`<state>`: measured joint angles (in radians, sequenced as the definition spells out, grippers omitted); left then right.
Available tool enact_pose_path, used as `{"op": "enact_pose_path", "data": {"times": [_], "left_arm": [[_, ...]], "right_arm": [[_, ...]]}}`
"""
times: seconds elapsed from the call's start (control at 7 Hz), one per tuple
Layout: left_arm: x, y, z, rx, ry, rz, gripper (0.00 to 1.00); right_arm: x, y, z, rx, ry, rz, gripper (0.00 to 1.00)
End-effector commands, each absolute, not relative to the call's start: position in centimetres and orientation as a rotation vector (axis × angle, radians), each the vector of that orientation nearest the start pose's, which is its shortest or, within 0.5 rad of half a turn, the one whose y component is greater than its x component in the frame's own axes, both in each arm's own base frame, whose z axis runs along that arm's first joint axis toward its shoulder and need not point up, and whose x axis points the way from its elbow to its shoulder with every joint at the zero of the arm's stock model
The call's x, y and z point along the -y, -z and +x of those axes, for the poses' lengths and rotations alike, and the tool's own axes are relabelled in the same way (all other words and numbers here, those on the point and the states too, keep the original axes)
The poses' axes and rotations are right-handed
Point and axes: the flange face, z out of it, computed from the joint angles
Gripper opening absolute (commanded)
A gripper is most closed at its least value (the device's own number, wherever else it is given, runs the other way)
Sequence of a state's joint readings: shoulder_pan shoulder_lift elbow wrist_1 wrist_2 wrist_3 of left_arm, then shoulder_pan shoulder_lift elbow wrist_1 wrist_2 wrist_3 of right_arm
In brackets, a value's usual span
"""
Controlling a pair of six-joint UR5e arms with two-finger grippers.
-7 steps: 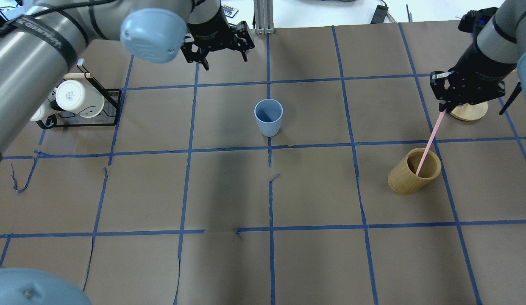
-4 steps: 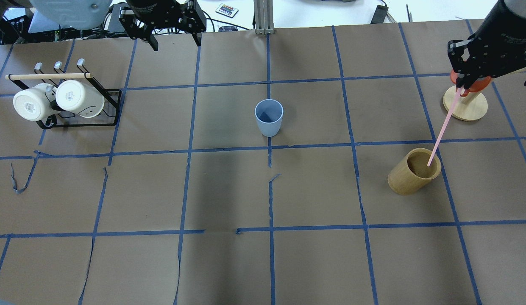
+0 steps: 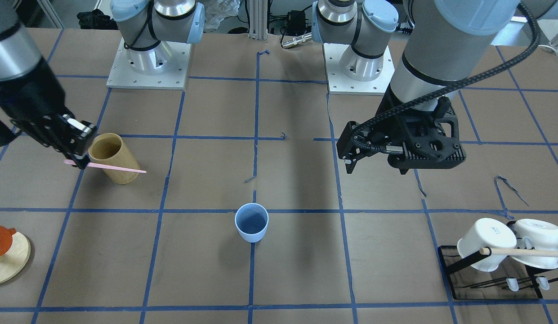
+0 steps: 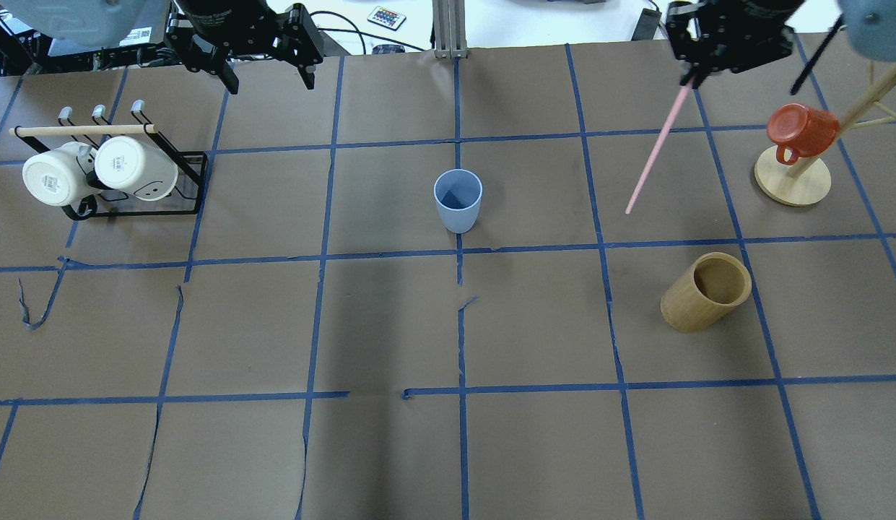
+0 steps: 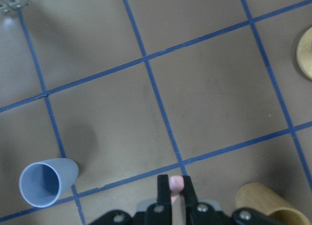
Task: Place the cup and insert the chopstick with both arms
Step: 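Carry the pink chopstick with the right gripper over the blue cup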
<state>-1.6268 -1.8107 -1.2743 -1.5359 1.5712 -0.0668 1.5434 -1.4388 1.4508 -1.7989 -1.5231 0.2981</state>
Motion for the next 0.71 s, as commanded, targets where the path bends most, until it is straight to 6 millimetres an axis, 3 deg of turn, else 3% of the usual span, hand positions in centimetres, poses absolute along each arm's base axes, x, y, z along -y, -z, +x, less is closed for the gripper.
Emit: {"op": "enact_pose_path", "data": {"times": [0.0,0.14,0.43,0.57], "left_arm": [[57.9,-52.1,-16.7,-3.159,0.16,-0.016,1.0],[57.6,-52.5,-16.5,-3.159,0.17,-0.02,1.0],[57.5,-52.3,-13.5,-3.159,0.16,-0.042,1.0],[56.7,-51.9,-13.2,-3.156,0.143,-0.047,1.0]], "right_arm": [[57.6,-47.3,24.0,-2.936,0.408,0.57,0.0],[57.7,-46.6,26.7,-2.966,0.429,0.571,0.0],[59.2,-45.8,31.7,-2.988,0.516,0.602,0.0],[60.2,-46.1,32.5,-2.989,0.534,0.599,0.0]]}}
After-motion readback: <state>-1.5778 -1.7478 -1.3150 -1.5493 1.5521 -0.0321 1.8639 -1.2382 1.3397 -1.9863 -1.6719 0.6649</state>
